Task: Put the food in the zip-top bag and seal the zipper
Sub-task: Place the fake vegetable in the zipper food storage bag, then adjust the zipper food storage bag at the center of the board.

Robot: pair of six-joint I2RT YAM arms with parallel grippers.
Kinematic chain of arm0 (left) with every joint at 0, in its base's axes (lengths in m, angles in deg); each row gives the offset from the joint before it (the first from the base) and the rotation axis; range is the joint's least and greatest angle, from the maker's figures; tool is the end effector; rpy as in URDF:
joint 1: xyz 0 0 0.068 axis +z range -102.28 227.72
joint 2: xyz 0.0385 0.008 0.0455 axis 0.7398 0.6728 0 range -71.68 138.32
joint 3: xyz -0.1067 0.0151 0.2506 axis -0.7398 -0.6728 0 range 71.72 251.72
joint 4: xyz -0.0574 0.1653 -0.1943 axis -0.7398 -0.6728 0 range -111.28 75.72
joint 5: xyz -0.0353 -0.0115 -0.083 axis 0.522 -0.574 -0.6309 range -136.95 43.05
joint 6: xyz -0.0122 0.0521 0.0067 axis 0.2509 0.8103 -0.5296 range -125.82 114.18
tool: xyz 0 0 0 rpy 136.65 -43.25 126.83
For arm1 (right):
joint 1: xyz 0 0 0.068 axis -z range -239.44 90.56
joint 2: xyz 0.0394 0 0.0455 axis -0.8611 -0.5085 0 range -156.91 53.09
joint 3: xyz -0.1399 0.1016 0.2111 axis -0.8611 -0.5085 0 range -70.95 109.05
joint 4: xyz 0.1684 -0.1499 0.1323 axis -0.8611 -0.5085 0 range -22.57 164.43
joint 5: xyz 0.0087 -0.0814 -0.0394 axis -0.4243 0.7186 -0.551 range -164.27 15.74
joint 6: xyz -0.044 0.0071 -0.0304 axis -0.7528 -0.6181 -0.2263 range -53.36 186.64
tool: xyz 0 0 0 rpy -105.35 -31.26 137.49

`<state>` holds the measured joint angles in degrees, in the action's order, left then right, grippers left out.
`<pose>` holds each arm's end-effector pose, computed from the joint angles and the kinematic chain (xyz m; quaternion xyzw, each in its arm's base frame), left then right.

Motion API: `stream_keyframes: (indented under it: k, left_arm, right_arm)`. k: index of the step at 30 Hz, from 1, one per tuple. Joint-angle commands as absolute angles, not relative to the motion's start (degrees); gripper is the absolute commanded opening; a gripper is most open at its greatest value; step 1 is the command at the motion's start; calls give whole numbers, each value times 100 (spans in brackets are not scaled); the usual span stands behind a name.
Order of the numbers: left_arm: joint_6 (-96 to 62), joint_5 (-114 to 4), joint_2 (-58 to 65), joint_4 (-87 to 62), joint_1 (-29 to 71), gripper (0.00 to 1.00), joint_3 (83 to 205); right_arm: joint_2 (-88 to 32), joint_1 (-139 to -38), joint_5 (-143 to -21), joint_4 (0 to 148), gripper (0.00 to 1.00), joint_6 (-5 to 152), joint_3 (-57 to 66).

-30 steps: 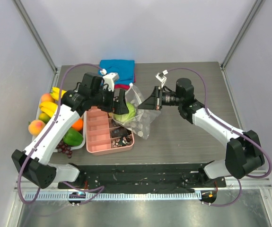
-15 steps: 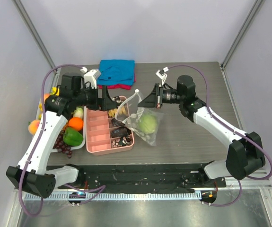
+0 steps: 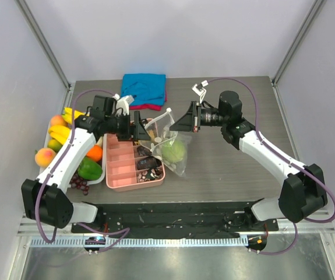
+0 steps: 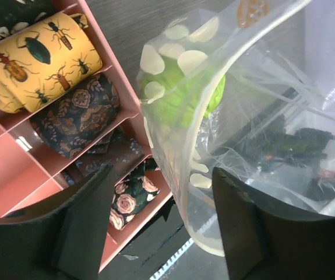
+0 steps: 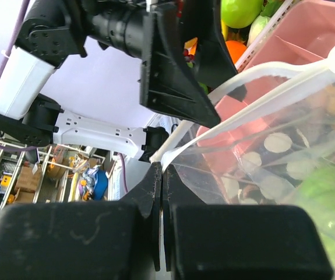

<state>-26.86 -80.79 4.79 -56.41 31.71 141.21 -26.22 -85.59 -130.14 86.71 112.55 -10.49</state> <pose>0.2604 -0.0953 0.3217 0.0622 0.9000 -0.3648 0.2303 0.2702 0.1655 0.3399 -0.1940 0.7031 0.6287 0.2697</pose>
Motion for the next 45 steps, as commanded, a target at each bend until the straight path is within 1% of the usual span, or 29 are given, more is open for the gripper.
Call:
stream_keyframes:
  k: [1, 2, 3, 4, 5, 6, 7, 8, 11, 13, 14, 15, 18, 19, 20, 21, 22, 23, 24, 25, 26, 27, 28, 30, 31, 33, 34, 36, 45]
  left_arm:
    - [-3060, -8553, 654, -5014, 3137, 62, 14106]
    - [-3060, -8623, 663, -5023, 3137, 38, 14176]
    - [-2921, -8693, 646, -5084, 3137, 26, 14394]
    - [-2824, -8737, 585, -5206, 3128, 18, 14510]
    - [-2753, -8651, 506, -5294, 3128, 7, 14598]
    - [-2683, -8528, 270, -5339, 3128, 4, 14677]
    - [-2482, -8370, 181, -5409, 3119, 1, 14791]
    - [-2376, -8264, 102, -5705, 3085, 0, 14844]
    - [-1955, -8175, 48, -6312, 3023, 0, 14775]
    - [-1822, -8149, 57, -6429, 2961, 6, 14626]
    - [-1804, -8166, 66, -6429, 2935, 15, 14486]
    - [-1786, -8158, 74, -6385, 2891, 18, 14441]
    - [-1629, -8071, 31, -6428, 2873, 37, 14519]
    - [-1497, -8052, -13, -6568, 2873, 58, 14615]
    - [-1339, -7957, -127, -6718, 2891, 70, 14773]
    - [-772, -7929, -180, -7180, 2917, 80, 15096]
    - [-427, -7920, -250, -7446, 2952, 98, 15300]
    - [38, -7903, -346, -7736, 3065, 100, 15484]
    - [956, -7851, -382, -8121, 3110, 100, 15669]
    - [1539, -7389, -383, -8865, 3111, 100, 16167]
    - [1937, -7115, -365, -9246, 3145, 100, 16346]
    - [2863, -6886, -339, -9598, 3189, 100, 16504]
    - [3246, -6535, -330, -10402, 3207, 100, 16671]
    - [3801, -6068, -391, -10857, 3225, 100, 16577]
    - [4108, -5596, -522, -10954, 3225, 100, 16219]
    - [4610, -5233, -942, -10947, 3225, 100, 15814]
    - [5056, -4813, -1032, -10938, 3216, 100, 15333]
    - [5280, -4381, -1112, -10938, 3225, 100, 14961]
    - [5606, -4123, -814, -10894, 3225, 100, 14213]
  right_arm:
    - [-2356, -8572, -13148, 8798, 1, 11129, -811]
    - [-2338, -8572, -13131, 8675, 1, 10981, -811]
    - [-2303, -8572, -13070, 8439, 1, 10736, -716]
    - [-2268, -8572, -12939, 7497, 1, 10403, -619]
    - [-2242, -8554, -12450, 6852, 1, 9555, -522]
    - [-2189, -8554, -12062, 6272, 1, 9138, -321]
    - [-2180, -8554, -11649, 5239, 1, 8794, -241]
    - [-2171, -8554, -10671, 4881, 1, 8277, -196]
    - [-2066, -8493, -9933, 4350, 1, 7904, -275]
    - [-2013, -8501, -9931, 4341, 1, 7789, -354]
    - [-2021, -8501, -10001, 4358, 1, 7789, -372]
    - [-2022, -8501, -10080, 4402, 1, 7789, -372]
    - [-2048, -8493, -10142, 4543, 1, 7675, -390]
    - [-2065, -8501, -10186, 4543, 1, 7596, -389]
    - [-2100, -8493, -10221, 4534, 1, 7561, -381]
    - [-2109, -8493, -10248, 4534, 1, 7552, -346]
    - [-2136, -8501, -10265, 4534, 1, 7525, -328]
    - [-2145, -8501, -10291, 4534, 1, 7516, -310]
    - [-2153, -8493, -10335, 4534, 1, 7516, -267]
    - [-2153, -8493, -10370, 4543, 1, 7516, -249]
    - [-2162, -8501, -10397, 4552, 1, 7534, -231]
    - [-2162, -8501, -10415, 4561, 1, 7534, -196]
    - [-2162, -8493, -10415, 4561, 1, 7534, -179]
    - [-2188, -8501, -10415, 4526, 1, 7516, -161]
    - [-2189, -8501, -10424, 4534, 1, 7508, -161]
    - [-2215, -8501, -10467, 4534, 1, 7499, -161]
    - [-2232, -8501, -10485, 4534, 1, 7507, -161]
    - [-2241, -8501, -10503, 4560, 1, 7543, -170]
    - [-2250, -8501, -10485, 4490, 1, 7490, -178]
